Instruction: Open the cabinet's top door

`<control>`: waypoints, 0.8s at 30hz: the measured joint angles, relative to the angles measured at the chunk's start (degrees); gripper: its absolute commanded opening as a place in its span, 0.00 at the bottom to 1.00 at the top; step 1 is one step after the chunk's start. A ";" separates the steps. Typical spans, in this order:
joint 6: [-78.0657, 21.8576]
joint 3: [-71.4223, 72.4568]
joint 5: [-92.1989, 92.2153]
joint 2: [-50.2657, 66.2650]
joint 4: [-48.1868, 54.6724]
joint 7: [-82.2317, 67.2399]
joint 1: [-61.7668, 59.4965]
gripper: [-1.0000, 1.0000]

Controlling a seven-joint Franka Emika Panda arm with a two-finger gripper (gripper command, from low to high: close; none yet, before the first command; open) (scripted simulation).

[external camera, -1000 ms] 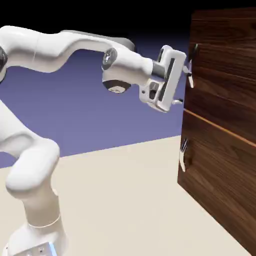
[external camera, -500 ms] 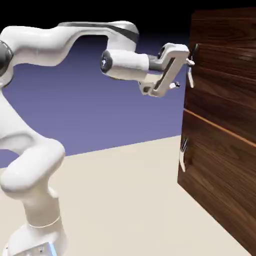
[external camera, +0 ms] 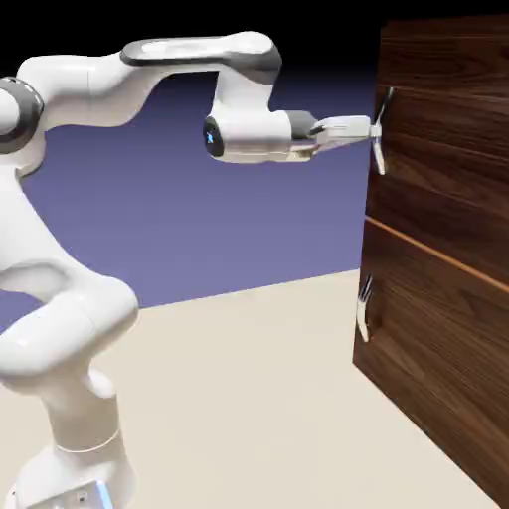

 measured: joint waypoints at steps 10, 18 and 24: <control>-0.24 11.26 9.44 3.27 8.80 1.08 -13.07 0.50; -1.54 6.91 9.57 6.46 7.29 -2.94 -7.56 0.00; -2.54 -3.53 9.75 9.12 3.56 -8.78 4.90 0.00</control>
